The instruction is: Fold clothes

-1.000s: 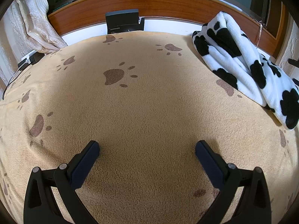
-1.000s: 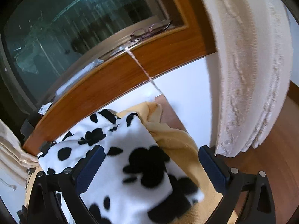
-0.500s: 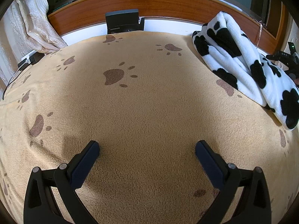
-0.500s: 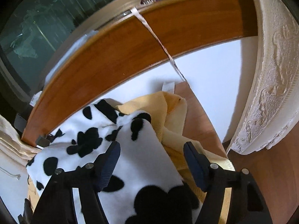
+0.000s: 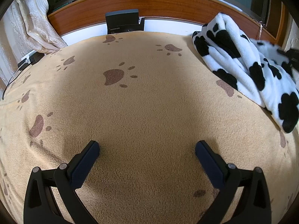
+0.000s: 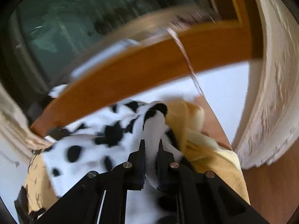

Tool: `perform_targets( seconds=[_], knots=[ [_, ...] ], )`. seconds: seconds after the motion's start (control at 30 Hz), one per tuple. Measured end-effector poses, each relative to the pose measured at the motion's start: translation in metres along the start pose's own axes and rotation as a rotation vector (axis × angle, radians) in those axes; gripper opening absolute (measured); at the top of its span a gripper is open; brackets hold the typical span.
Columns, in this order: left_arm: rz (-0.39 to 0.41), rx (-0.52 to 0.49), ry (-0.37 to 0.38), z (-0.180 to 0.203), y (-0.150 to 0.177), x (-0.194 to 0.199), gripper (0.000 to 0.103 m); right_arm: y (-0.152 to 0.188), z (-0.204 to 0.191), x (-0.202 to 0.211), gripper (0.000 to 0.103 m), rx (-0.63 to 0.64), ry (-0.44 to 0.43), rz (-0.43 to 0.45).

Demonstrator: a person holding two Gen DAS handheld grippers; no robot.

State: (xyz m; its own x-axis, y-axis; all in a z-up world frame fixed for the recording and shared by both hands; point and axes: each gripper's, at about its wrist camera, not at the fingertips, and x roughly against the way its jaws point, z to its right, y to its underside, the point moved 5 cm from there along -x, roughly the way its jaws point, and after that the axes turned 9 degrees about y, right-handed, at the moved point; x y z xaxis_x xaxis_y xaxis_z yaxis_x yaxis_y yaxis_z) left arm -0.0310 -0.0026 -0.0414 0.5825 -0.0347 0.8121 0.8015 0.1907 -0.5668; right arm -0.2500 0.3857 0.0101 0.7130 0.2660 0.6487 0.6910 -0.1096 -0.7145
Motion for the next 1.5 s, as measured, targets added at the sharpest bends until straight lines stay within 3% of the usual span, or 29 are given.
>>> perform_targets(
  seconds=[0.1,0.2,0.33,0.43,0.5,0.63,0.67,0.73,0.77,0.8,0.83,0.97,1.17,1.23,1.3,1.4,1.43,1.5],
  knots=[
    [0.005,0.009,0.01,-0.001,0.0,0.001,0.103,0.003,-0.037,0.045,0.009,0.092,-0.039,0.067],
    [0.026,0.041,0.029,-0.007,-0.002,0.005,0.103,0.035,-0.092,0.09,0.005,0.265,-0.097,0.105],
    [0.119,0.082,0.023,-0.017,-0.011,0.024,0.103,0.101,-0.16,0.142,0.005,0.506,-0.18,0.111],
    [0.202,0.078,0.007,-0.019,-0.018,0.043,0.103,0.155,-0.191,0.16,0.005,0.619,-0.235,0.069],
    [0.237,0.072,0.016,-0.018,-0.021,0.051,0.103,0.171,-0.193,0.161,0.005,0.623,-0.21,0.063],
    [0.246,0.073,0.039,-0.018,-0.021,0.056,0.103,0.171,-0.174,0.159,0.006,0.618,-0.047,0.127],
    [0.249,0.067,0.035,-0.017,-0.021,0.057,0.103,0.168,-0.168,0.159,0.01,0.612,-0.007,0.143],
    [0.222,0.066,0.039,-0.015,-0.018,0.054,0.103,0.156,-0.153,0.158,0.032,0.583,0.05,0.169],
    [0.207,0.068,0.043,-0.014,-0.017,0.052,0.103,0.148,-0.146,0.159,0.069,0.566,0.074,0.188],
    [0.192,0.069,0.045,-0.013,-0.017,0.048,0.103,0.139,-0.138,0.16,0.096,0.549,0.102,0.217],
    [0.187,0.066,0.04,-0.013,-0.016,0.047,0.103,0.13,-0.13,0.161,0.098,0.532,0.129,0.246],
    [0.162,0.066,0.027,-0.015,-0.014,0.038,0.103,0.107,-0.123,0.158,0.098,0.548,0.149,0.286],
    [0.123,0.076,0.028,-0.018,-0.01,0.026,0.103,0.104,-0.139,0.104,0.098,0.829,0.242,0.236],
    [0.121,0.071,0.026,-0.017,-0.01,0.025,0.103,0.102,-0.137,0.078,0.098,0.867,0.271,0.197],
    [0.119,0.064,0.025,-0.017,-0.01,0.024,0.103,0.091,-0.133,0.059,0.098,0.832,0.281,0.156],
    [0.103,0.061,0.028,-0.016,-0.009,0.019,0.103,0.073,-0.116,0.039,0.096,0.669,0.243,0.085],
    [0.095,0.062,0.029,-0.016,-0.008,0.017,0.103,0.07,-0.111,0.035,0.09,0.614,0.218,0.064],
    [0.078,0.065,0.033,-0.016,-0.007,0.012,0.103,0.063,-0.104,0.03,0.042,0.511,0.178,0.03]
  ],
)
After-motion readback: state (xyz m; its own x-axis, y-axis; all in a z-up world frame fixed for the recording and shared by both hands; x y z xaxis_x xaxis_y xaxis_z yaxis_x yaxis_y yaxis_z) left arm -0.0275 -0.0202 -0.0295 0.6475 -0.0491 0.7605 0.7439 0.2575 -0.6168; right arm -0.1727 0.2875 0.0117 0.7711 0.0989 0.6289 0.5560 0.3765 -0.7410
